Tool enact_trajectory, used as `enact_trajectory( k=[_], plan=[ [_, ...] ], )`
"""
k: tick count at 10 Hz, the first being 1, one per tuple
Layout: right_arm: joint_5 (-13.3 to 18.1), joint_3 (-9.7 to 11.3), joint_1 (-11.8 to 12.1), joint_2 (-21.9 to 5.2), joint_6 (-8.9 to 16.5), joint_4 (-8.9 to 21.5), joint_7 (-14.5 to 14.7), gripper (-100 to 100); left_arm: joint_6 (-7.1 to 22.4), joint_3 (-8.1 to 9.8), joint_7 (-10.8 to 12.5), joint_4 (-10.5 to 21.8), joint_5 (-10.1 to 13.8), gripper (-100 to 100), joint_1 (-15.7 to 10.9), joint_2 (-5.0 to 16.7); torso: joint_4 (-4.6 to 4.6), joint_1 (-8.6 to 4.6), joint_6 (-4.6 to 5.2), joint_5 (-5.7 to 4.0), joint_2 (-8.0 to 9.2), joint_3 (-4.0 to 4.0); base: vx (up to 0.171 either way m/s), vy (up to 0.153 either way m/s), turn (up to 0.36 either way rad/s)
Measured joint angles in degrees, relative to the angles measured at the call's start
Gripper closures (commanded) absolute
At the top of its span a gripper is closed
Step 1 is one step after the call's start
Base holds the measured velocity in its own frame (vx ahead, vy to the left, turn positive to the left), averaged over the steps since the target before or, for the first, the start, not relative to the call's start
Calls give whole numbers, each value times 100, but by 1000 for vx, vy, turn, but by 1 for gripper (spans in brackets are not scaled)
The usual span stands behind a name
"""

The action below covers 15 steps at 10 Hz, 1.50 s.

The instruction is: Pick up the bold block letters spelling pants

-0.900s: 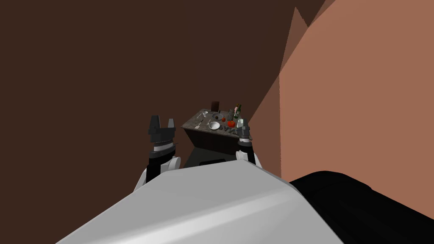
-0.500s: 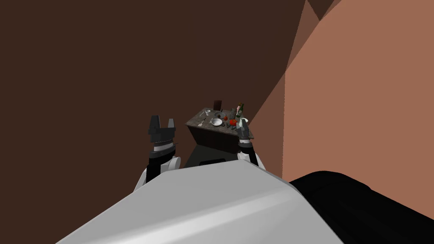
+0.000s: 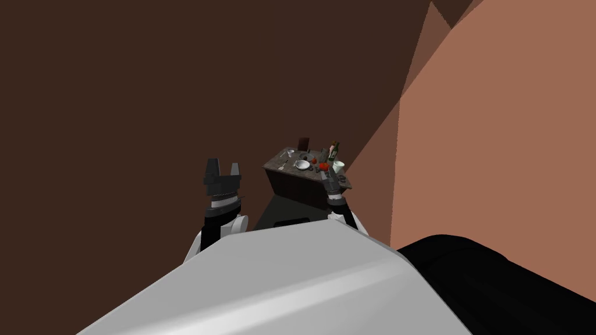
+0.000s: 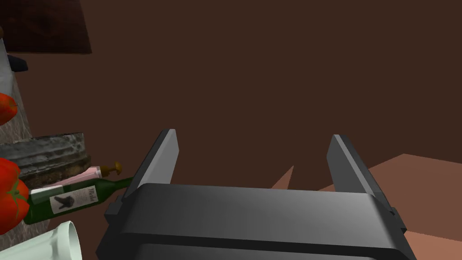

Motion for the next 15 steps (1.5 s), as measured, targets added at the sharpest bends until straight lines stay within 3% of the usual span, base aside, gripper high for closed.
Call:
enact_trajectory(
  k=[6, 15],
  plan=[
    [-576, 522, 294, -1002, -24, 155, -112, -100, 0, 0, 0, 0, 0, 0, 0, 0, 2, 3, 0, 1, 9, 6, -120, 76, 138],
    [-1321, 1343, 749, -2348, -16, 513, -153, -100, 0, 0, 0, 0, 0, 0, 0, 0, -2, -12, -1, -3, -9, -5, -72, 56, 121]
  ],
)
